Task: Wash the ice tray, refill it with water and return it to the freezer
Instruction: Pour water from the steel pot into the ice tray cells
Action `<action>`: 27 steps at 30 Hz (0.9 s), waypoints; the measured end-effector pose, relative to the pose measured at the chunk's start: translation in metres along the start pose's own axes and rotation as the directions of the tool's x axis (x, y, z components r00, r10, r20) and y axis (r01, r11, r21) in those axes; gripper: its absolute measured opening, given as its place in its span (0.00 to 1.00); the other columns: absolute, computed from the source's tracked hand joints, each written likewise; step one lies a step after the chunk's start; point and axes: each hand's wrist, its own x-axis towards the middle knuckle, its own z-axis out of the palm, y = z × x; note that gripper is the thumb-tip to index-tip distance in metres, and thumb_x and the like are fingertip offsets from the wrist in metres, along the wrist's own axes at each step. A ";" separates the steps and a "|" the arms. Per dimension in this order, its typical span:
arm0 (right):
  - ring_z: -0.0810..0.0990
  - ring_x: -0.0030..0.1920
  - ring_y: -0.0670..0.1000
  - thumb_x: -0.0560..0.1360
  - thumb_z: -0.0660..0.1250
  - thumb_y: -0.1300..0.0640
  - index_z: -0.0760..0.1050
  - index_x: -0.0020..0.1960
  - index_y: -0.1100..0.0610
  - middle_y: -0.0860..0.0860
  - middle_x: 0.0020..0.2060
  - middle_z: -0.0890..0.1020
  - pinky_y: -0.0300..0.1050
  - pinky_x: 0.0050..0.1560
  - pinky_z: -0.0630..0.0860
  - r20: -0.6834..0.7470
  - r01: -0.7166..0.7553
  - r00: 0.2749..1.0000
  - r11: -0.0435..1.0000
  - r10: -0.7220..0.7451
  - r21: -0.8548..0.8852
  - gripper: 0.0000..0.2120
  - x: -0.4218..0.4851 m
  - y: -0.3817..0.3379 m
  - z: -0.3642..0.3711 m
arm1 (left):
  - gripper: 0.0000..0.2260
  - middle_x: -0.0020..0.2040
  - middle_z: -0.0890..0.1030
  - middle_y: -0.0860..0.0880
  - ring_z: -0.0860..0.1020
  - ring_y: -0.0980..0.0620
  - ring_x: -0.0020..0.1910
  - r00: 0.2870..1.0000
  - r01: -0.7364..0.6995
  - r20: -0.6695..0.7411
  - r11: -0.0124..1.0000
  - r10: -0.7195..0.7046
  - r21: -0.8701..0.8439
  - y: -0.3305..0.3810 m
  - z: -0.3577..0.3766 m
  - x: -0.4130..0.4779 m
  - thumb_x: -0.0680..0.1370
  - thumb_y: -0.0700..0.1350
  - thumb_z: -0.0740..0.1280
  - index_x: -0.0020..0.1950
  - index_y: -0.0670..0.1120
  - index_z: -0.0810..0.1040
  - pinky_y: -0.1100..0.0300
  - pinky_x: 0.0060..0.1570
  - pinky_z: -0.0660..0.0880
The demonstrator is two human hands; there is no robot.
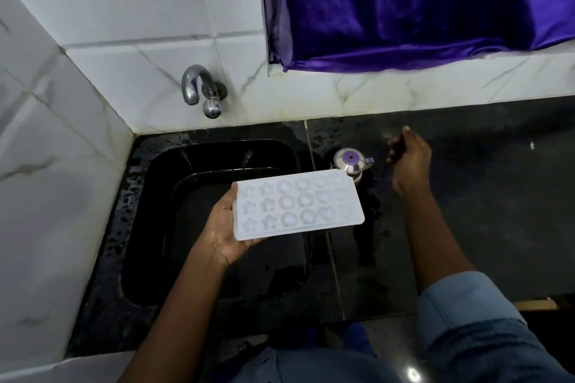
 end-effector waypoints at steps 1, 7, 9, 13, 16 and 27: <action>0.71 0.28 0.46 0.85 0.64 0.54 0.75 0.37 0.54 0.47 0.29 0.79 0.42 0.29 0.66 0.004 -0.008 1.000 1.000 0.008 -0.023 0.17 0.011 0.004 -0.003 | 0.29 0.68 0.83 0.38 0.84 0.36 0.64 1.000 0.012 -0.006 1.000 -0.012 -0.001 -0.004 0.004 0.003 0.85 0.64 0.57 0.72 0.43 0.79 0.37 0.61 0.80; 0.70 0.27 0.43 0.87 0.61 0.50 0.77 0.39 0.55 0.49 0.34 0.80 0.37 0.29 0.66 0.096 -0.045 0.993 0.960 0.074 -0.276 0.20 0.049 0.040 -0.008 | 0.30 0.68 0.83 0.38 0.83 0.35 0.65 0.996 0.029 -0.083 0.999 -0.025 0.043 -0.018 0.016 0.022 0.85 0.65 0.57 0.73 0.43 0.79 0.36 0.65 0.77; 0.72 0.27 0.40 0.87 0.61 0.50 0.78 0.39 0.56 0.50 0.35 0.79 0.34 0.29 0.68 0.139 -0.050 0.984 0.929 0.108 -0.367 0.20 0.054 0.051 -0.007 | 0.30 0.67 0.83 0.39 0.83 0.35 0.65 0.995 0.036 -0.093 0.998 -0.031 0.048 -0.022 0.020 0.025 0.85 0.65 0.57 0.73 0.43 0.79 0.37 0.62 0.80; 0.73 0.24 0.38 0.87 0.61 0.50 0.77 0.37 0.56 0.50 0.31 0.79 0.35 0.31 0.69 0.180 -0.041 0.974 0.889 0.137 -0.457 0.22 0.062 0.074 -0.011 | 0.30 0.67 0.84 0.38 0.84 0.35 0.63 0.991 0.050 -0.129 0.998 -0.045 0.036 -0.029 0.028 0.021 0.86 0.64 0.57 0.72 0.42 0.79 0.37 0.58 0.82; 0.70 0.25 0.39 0.86 0.62 0.47 0.76 0.35 0.54 0.45 0.27 0.76 0.41 0.35 0.66 0.199 -0.038 0.968 0.867 0.156 -0.496 0.22 0.068 0.088 -0.016 | 0.29 0.67 0.83 0.38 0.83 0.35 0.65 0.987 0.047 -0.158 0.998 -0.040 0.045 -0.037 0.029 0.020 0.85 0.64 0.57 0.72 0.42 0.79 0.35 0.65 0.79; 0.67 0.36 0.48 0.82 0.66 0.40 0.70 0.35 0.66 0.53 0.31 0.70 0.47 0.38 0.64 0.438 0.143 0.894 0.868 0.092 -0.475 0.31 0.073 0.103 -0.020 | 0.31 0.68 0.83 0.39 0.82 0.36 0.67 0.981 0.022 -0.194 0.999 -0.013 0.044 -0.057 0.029 0.008 0.85 0.65 0.55 0.73 0.43 0.79 0.36 0.69 0.76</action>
